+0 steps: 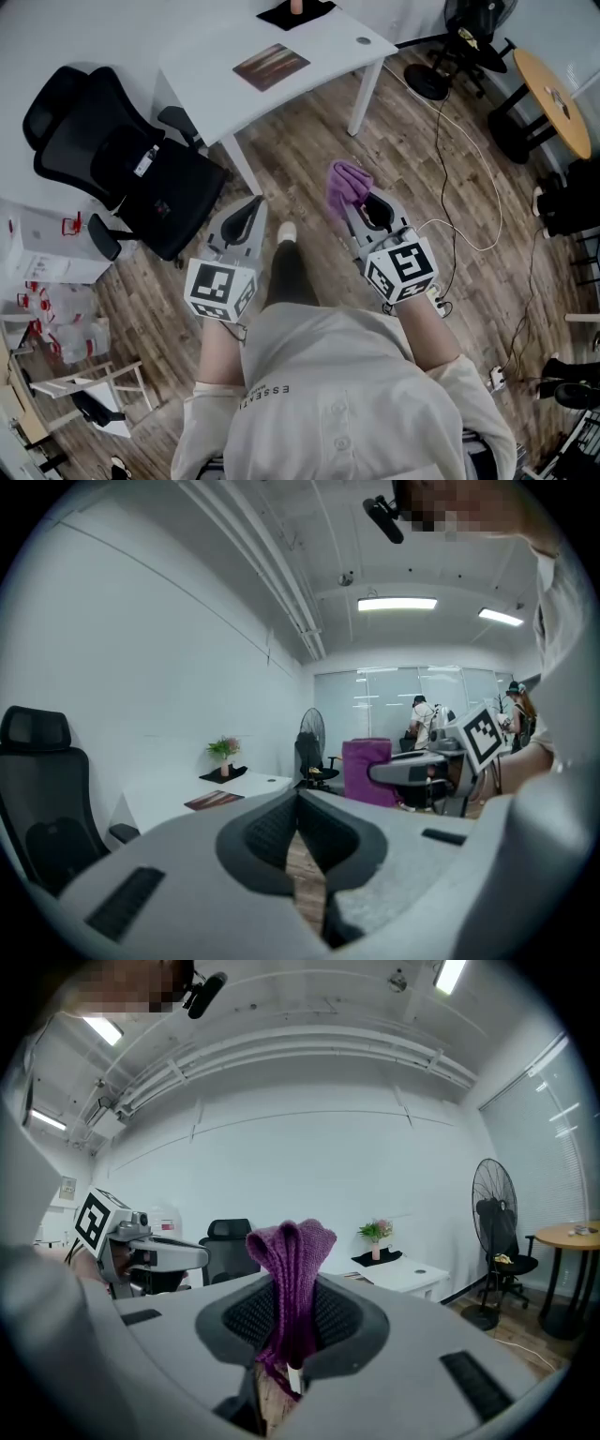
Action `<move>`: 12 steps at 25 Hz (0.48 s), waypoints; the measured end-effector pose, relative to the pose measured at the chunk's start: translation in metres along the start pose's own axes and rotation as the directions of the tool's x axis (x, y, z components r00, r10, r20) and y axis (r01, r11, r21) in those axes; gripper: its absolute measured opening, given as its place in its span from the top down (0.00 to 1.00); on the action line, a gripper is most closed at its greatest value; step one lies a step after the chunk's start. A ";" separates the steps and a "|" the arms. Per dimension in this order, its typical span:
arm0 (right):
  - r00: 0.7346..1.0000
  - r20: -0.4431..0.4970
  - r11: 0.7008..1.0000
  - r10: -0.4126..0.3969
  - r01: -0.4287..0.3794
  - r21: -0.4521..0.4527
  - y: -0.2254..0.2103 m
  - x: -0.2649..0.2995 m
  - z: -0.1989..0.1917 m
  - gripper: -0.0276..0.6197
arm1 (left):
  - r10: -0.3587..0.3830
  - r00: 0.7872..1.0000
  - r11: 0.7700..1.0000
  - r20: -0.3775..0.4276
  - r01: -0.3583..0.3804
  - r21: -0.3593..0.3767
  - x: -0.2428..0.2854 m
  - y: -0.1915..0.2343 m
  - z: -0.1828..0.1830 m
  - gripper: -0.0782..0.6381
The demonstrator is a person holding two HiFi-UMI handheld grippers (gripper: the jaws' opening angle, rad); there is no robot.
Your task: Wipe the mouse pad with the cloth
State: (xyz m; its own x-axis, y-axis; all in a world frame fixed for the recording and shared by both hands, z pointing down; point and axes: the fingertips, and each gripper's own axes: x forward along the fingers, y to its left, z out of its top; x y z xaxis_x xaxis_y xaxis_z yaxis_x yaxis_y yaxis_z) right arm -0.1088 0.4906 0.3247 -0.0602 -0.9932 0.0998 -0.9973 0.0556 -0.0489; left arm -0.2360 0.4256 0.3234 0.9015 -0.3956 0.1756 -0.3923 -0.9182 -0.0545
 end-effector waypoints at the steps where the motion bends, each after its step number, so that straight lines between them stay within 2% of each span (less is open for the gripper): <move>1: 1.000 -0.006 1.000 -0.003 0.003 0.004 -0.007 0.015 0.001 0.82 | -0.004 1.000 1.000 -0.003 0.004 0.000 0.012 0.012 0.000 0.89; 8: 0.998 -0.054 1.000 -0.006 0.007 0.005 -0.053 0.145 0.021 0.81 | -0.043 0.999 0.999 -0.023 0.042 -0.017 0.106 0.114 0.017 0.89; 12: 0.994 -0.107 0.999 0.005 -0.011 -0.051 -0.078 0.229 0.033 0.81 | -0.053 0.998 0.999 -0.041 0.053 0.000 0.164 0.183 0.028 0.89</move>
State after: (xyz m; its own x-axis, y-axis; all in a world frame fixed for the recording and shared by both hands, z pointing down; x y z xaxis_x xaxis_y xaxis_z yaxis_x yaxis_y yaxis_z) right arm -0.0436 0.2558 0.3185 -0.0697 -0.9762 0.2054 -0.9974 0.0714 0.0011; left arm -0.1550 0.1926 0.3142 0.9127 -0.3454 0.2184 -0.3442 -0.9378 -0.0449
